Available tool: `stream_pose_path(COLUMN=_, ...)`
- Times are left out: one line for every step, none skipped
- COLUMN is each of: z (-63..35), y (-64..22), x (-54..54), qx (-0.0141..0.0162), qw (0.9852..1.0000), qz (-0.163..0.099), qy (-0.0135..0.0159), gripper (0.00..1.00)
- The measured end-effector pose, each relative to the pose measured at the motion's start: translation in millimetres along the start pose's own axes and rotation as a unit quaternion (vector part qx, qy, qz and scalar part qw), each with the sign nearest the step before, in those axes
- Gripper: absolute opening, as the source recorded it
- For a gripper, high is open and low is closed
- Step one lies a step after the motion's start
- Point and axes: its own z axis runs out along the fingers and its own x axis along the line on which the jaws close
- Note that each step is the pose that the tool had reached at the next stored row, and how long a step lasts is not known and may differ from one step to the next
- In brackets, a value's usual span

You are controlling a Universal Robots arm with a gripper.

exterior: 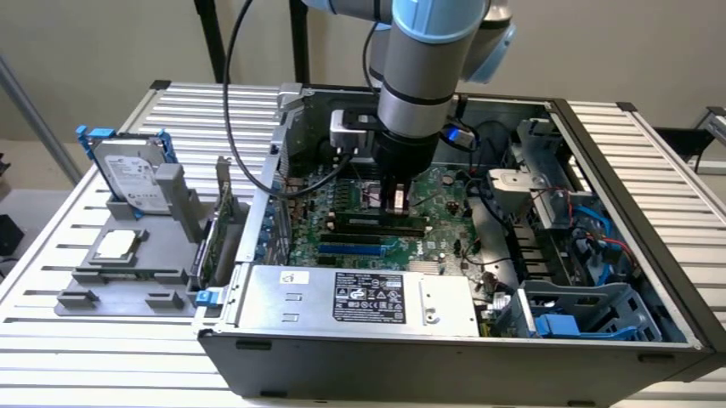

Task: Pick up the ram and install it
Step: 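Insert the ram into the slot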

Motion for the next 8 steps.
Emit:
stream_pose_path(z=0.1, y=0.0, x=0.0, qx=0.0, qw=1.0, qz=0.0, qy=0.0, gripper=0.13)
stream_pose_path(z=0.3, y=-0.1, x=-0.1, qx=0.0, qw=1.0, qz=0.0, qy=0.0, gripper=0.13)
stream_pose_path(z=0.4, y=-0.1, x=-0.2, qx=0.0, qw=1.0, qz=0.0, qy=-0.0001, gripper=0.13)
stream_pose_path(z=0.6, y=-0.1, x=-0.4, qx=0.0001, qw=1.0, qz=0.0, qy=-0.0001, gripper=0.13)
stream_pose_path(z=0.6, y=0.0, x=-0.7, qx=0.0, qw=1.0, qz=0.0, qy=-0.0001, gripper=0.13)
stream_pose_path(z=0.7, y=0.0, x=-0.9, qx=0.0, qw=1.0, qz=0.0, qy=0.0, gripper=0.13)
stream_pose_path(z=1.0, y=-0.1, x=-1.2, qx=0.0001, qw=1.0, qz=0.0, qy=-0.0001, gripper=0.13)
stream_pose_path(z=1.0, y=0.0, x=-1.4, qx=0.0, qw=1.0, qz=0.0, qy=0.0, gripper=0.13)
